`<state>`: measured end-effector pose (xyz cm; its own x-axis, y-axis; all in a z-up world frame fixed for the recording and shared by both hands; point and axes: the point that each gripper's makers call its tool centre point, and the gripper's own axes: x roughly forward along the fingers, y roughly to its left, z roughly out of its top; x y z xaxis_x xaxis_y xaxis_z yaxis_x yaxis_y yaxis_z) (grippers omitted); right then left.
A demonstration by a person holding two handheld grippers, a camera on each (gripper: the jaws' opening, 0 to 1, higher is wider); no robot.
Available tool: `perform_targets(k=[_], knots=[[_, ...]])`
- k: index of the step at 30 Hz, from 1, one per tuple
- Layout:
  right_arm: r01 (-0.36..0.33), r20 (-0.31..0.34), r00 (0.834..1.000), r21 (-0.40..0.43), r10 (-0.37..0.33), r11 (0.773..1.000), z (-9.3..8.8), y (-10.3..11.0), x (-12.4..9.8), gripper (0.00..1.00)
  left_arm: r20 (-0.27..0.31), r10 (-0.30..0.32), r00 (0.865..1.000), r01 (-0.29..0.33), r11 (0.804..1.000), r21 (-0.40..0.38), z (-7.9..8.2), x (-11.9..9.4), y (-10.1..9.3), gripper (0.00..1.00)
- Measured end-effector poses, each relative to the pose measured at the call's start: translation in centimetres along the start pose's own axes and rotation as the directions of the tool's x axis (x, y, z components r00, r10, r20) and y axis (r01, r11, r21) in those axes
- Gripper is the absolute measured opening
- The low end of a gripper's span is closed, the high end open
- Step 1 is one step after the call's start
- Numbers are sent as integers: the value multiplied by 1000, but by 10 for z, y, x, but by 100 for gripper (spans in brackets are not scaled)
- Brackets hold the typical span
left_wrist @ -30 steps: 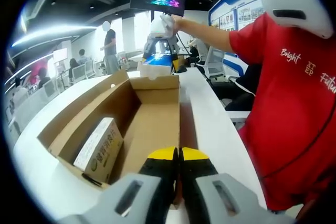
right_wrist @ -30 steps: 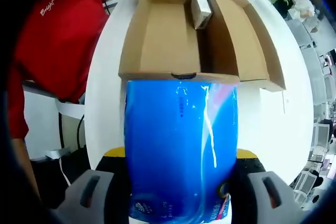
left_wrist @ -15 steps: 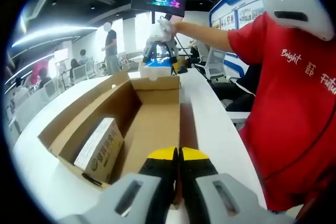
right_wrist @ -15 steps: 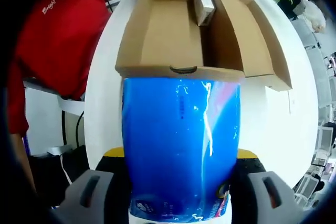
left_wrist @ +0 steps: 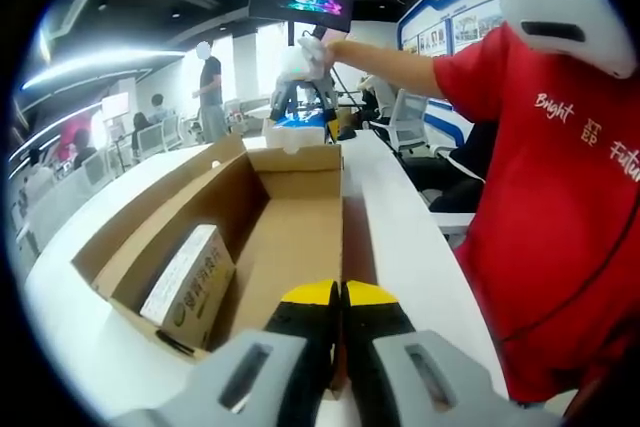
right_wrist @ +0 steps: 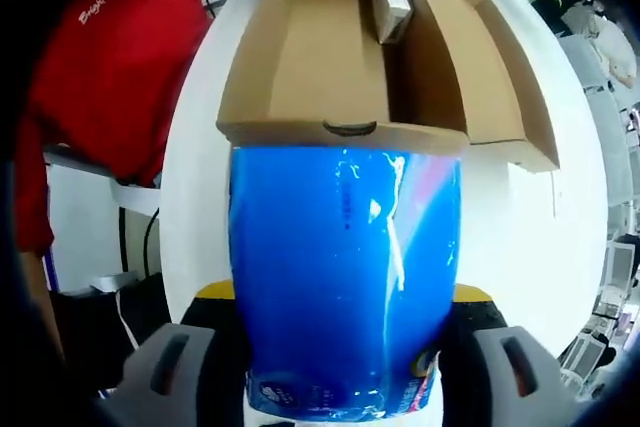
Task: Operate the shoe box by opening the lid, removing the specified soft item, and placing it in the target area until the item is outside and the box remains undamaged.
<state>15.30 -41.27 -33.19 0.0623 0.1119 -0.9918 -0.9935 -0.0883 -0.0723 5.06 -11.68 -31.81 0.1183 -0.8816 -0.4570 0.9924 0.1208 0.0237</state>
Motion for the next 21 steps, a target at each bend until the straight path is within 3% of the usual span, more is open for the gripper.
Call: perform_targets(k=[3, 14, 21], knots=[[9, 3, 1000, -38, -9, 999, 1, -1, 0, 79, -3, -3, 1000, 3, 1000, -3, 0, 0, 0, 1], [27, 15, 1000, -36, -27, 999, 0, -1, 0, 82, -5, -2, 1000, 2, 1000, -6, 0, 0, 0, 1], [74, 28, 997, -37, -73, 997, 2, -4, -1, 84, -6, -3, 1000, 3, 1000, -7, 0, 0, 0, 1]])
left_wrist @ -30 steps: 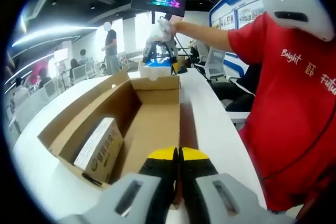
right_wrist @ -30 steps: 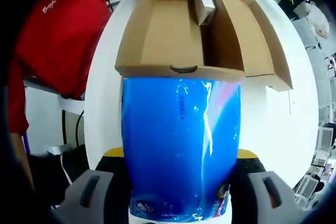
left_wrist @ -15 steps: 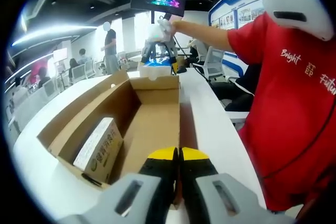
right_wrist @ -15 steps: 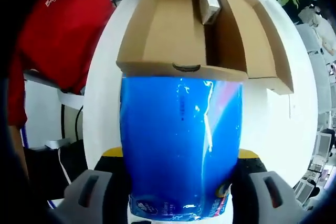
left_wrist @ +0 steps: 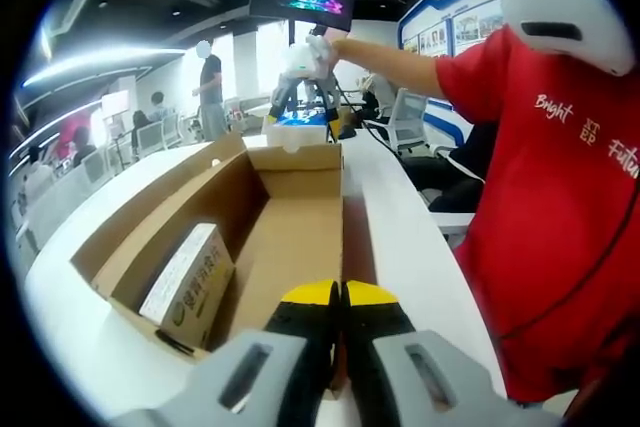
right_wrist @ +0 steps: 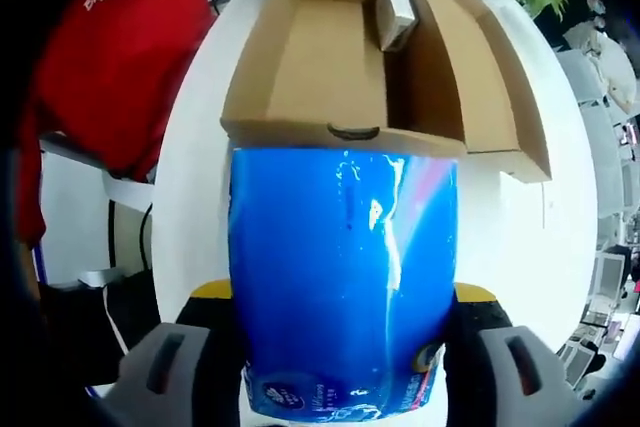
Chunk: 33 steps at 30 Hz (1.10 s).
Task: Operate the shoe box by opening the lid, removing the specified soft item, and placing it in the target area until the item is outside and the box remains undamaged.
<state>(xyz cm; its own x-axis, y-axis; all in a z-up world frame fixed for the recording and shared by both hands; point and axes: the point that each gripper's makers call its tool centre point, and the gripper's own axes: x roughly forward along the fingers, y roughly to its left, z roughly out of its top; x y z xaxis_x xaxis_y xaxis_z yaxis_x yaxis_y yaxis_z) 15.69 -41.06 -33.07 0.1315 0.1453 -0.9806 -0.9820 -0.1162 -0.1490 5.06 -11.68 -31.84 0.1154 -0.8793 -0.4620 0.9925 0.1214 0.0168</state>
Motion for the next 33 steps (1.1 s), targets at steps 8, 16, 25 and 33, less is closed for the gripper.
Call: perform_targets(k=[8, 16, 25, 33], knots=[[8, 40, 999, 26, -9, 1000, 6, 2, -7, 84, 0, 0, 1000, 0, 1000, 1, 0, 0, 0, 1], [44, 42, 998, 36, -46, 998, 7, 1, -21, 84, 1, 0, 1000, 0, 1000, 2, 0, 0, 1, 1], [64, 128, 989, 94, -76, 993, 17, 5, -39, 84, 1, -2, 1000, 2, 1000, 2, -1, -1, 1, 1], [70, 195, 975, 178, -105, 982, 24, 3, -45, 83, 3, -4, 1000, 4, 1000, 2, -1, -1, 1, 1]])
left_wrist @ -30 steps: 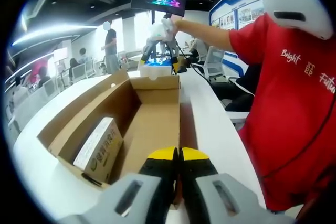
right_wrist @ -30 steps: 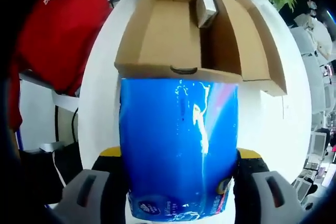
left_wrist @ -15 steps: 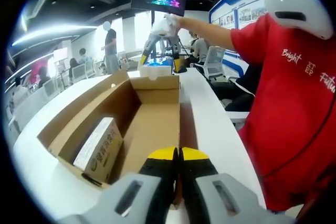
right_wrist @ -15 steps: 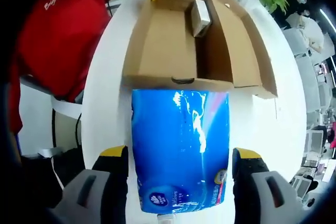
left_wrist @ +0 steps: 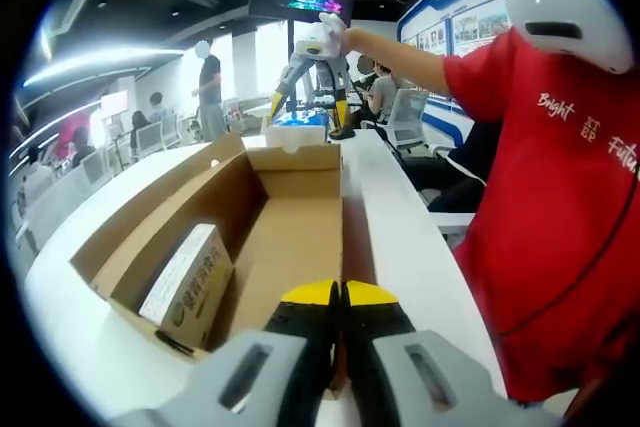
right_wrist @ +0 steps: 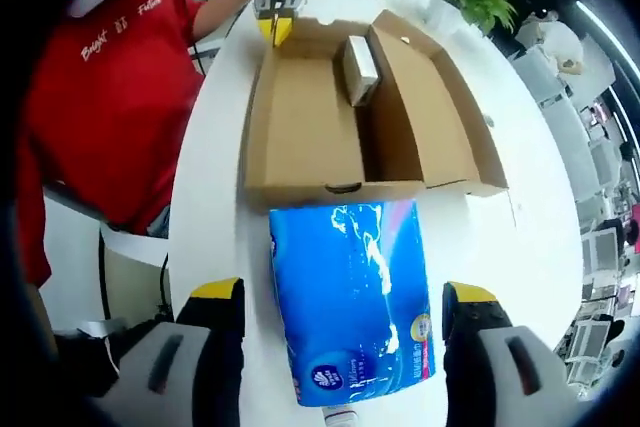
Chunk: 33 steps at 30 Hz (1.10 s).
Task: Operate the shoe box by opening the lid, removing the specified soft item, and placing it in the target area until the item is outside and the box remains undamaged.
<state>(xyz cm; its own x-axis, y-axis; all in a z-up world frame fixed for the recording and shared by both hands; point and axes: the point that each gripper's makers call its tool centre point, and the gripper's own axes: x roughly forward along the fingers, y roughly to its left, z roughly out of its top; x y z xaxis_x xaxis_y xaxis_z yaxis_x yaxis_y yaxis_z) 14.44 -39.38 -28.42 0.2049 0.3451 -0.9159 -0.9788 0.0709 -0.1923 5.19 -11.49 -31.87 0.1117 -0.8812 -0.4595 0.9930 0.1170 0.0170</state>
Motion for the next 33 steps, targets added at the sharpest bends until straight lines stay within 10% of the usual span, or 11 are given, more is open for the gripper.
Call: perform_targets(k=[24, 33], knots=[[78, 252, 959, 217, -133, 973, 22, -17, -10, 77, -7, -16, 1000, 16, 1000, 15, -1, 0, -1, 1], [99, 358, 908, 321, -218, 942, 30, -25, -14, 74, 3, -10, 1000, 10, 1000, 25, -1, -1, 0, 1]])
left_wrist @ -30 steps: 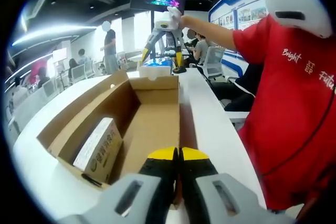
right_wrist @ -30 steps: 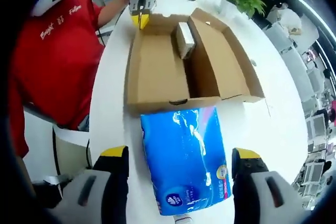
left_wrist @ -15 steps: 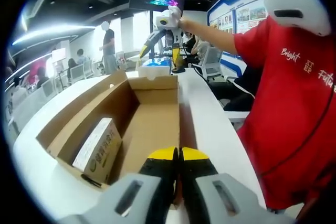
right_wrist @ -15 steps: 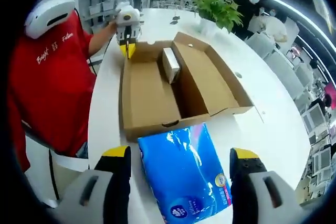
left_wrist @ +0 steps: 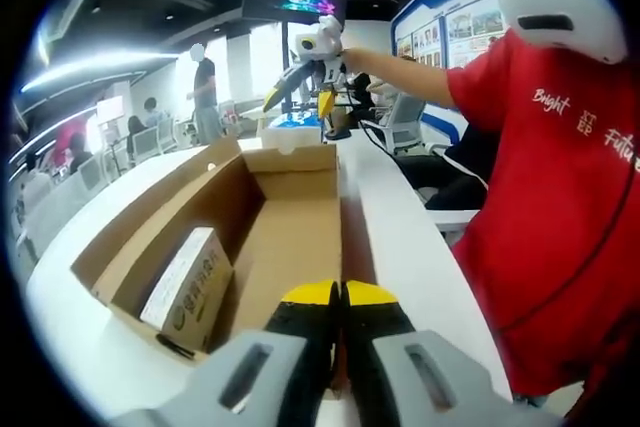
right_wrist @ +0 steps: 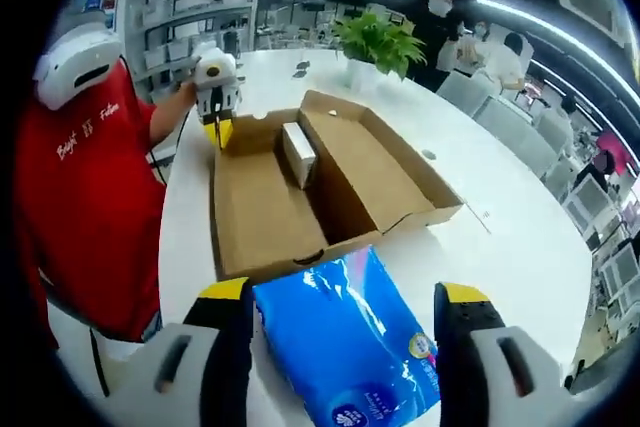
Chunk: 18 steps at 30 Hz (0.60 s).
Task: Operate the shoe box by opening the lid, removing the specified soft item, and placing it in the target area until the item is outside and the box remains undamaged.
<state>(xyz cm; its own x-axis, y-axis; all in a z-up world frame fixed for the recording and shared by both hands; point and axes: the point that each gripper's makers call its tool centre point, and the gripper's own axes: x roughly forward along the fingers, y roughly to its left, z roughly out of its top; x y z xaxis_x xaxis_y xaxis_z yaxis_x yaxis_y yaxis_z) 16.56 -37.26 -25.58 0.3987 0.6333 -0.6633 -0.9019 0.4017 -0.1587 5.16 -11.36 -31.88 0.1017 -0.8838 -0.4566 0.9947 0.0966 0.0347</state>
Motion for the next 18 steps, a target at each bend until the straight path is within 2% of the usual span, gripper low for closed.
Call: perform_targets(k=[3, 11, 12, 18], knots=[[26, 41, 999, 46, -28, 999, 5, -2, 0, 70, 3, -1, 1000, 1, 1000, 7, 0, 0, 0, 1], [69, 138, 987, 69, -78, 995, 18, -3, 3, 68, 1, 0, 1000, 0, 1000, 4, 1, 0, 0, 1], [91, 154, 983, 75, -102, 993, 20, -5, 3, 68, 1, 0, 1000, 0, 1000, 4, 1, 0, 0, 1], [124, 224, 963, 134, -152, 983, 32, -9, 0, 68, 0, 0, 1000, 0, 1000, -1, 1, 0, 0, 1]])
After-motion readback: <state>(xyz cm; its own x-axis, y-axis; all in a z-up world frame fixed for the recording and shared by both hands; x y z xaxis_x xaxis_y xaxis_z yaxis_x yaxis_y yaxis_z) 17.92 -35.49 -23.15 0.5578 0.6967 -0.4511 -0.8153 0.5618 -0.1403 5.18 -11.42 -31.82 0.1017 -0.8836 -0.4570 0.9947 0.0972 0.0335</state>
